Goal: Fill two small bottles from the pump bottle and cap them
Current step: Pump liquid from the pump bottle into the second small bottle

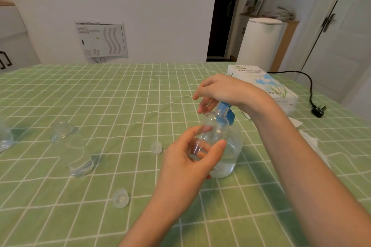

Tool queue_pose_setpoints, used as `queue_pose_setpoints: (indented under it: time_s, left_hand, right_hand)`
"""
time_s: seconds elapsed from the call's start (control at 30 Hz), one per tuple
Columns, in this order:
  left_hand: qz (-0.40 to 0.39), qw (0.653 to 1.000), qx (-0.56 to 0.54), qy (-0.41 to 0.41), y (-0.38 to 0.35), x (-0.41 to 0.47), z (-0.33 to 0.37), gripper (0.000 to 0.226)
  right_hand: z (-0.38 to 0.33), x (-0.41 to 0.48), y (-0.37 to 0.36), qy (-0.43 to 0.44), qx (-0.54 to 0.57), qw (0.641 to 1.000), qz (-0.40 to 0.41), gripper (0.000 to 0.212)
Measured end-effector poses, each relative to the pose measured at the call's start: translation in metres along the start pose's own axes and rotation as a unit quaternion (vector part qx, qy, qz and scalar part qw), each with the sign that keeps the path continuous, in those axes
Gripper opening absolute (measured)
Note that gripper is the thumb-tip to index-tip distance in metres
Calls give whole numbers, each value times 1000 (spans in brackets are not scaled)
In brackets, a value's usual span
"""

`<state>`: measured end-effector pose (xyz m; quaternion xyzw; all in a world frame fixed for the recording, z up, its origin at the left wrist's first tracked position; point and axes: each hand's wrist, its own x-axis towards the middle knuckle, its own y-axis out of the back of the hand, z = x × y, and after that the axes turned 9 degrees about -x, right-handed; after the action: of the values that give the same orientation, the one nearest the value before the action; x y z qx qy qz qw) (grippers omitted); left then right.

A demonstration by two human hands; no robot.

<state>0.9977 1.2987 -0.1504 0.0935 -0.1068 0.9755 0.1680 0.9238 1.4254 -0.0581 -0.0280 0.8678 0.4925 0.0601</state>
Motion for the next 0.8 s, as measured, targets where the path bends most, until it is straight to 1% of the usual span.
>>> queue_pose_setpoints:
  time_s: [0.1,0.4,0.47,0.57,0.67,0.8]
  left_hand:
    - [-3,1000,6,0,1,0,-1,43]
    - [-2,1000,-2,0,2,-1,-3,41]
    - [-3,1000,-2,2,2,-1,-4,44]
    - [0,1000,1,4,2,-1,-5,46]
    - [0,1000,4,4,2,-1,-4,45]
    - [-1,1000,10,-7,2,0,-1,46]
  right_hand:
    - [0,-2,-1,3,10,1000,-14,23]
    - [7,3,-10,-1,25,1000,-13,20]
    - [8,5,-11,-1,27,1000,-12,21]
    - [8,5,-11,-2,32,999,-6,17]
    - [8,5,-10,-6,23,1000,1,16]
    - [2,4,-3,-7,-13,1000,9,22]
